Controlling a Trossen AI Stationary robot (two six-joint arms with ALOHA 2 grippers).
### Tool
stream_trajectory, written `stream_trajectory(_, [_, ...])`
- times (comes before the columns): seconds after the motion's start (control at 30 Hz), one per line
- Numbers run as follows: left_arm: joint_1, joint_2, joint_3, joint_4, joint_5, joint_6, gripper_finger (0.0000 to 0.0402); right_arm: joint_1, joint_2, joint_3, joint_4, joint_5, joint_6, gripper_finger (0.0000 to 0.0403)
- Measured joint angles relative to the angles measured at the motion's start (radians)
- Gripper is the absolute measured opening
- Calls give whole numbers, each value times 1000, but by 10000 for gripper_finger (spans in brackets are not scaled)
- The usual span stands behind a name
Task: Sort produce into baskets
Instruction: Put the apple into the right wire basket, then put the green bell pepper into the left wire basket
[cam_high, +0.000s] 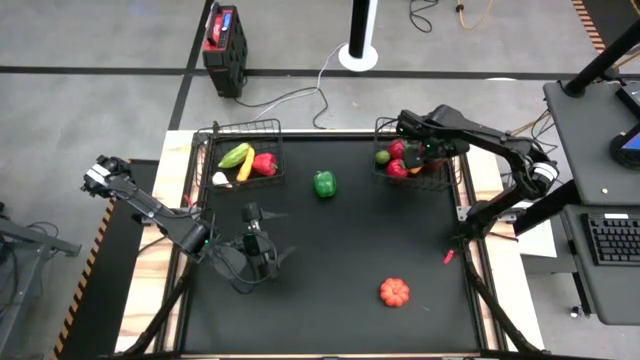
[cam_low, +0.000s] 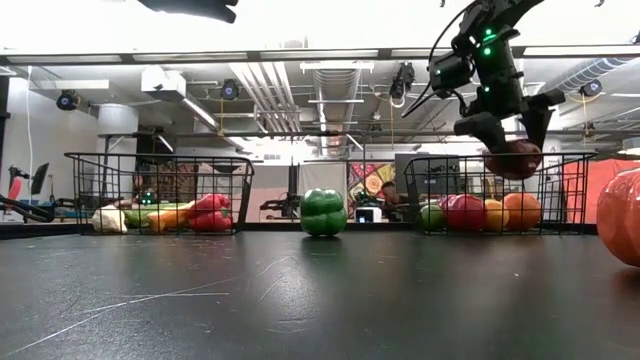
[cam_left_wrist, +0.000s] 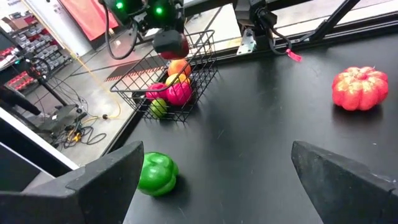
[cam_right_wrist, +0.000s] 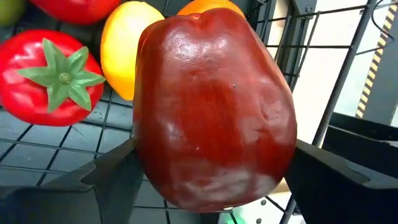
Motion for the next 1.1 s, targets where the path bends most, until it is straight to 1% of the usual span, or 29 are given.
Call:
stream_trajectory(0.23, [0, 0, -1, 0, 0, -2, 389, 0, 0, -8, 3, -9, -17, 361])
stream_trajectory(0.6, [0, 0, -6, 0, 0, -25, 389, 1, -2, 3, 24, -9, -40, 363])
stream_trajectory(0.77, [-1, 0, -6, 1, 0, -35, 389, 18, -10, 47, 26, -9, -41, 363])
stream_trajectory(0.9, [-1, 0, -6, 1, -1, -53, 389, 59, -10, 110, 31, -8, -32, 363])
stream_trajectory(0.93, [-2, 0, -6, 1, -17, -68, 389, 73, -10, 127, 35, -8, -31, 363])
stream_trajectory(1.03, [-13, -13, -6, -33, -165, -151, 389, 126, -10, 173, 83, -8, -27, 363])
stream_trajectory(1.1, [-25, -42, -6, -79, -205, -203, 389, 169, -10, 200, 126, -9, -27, 363])
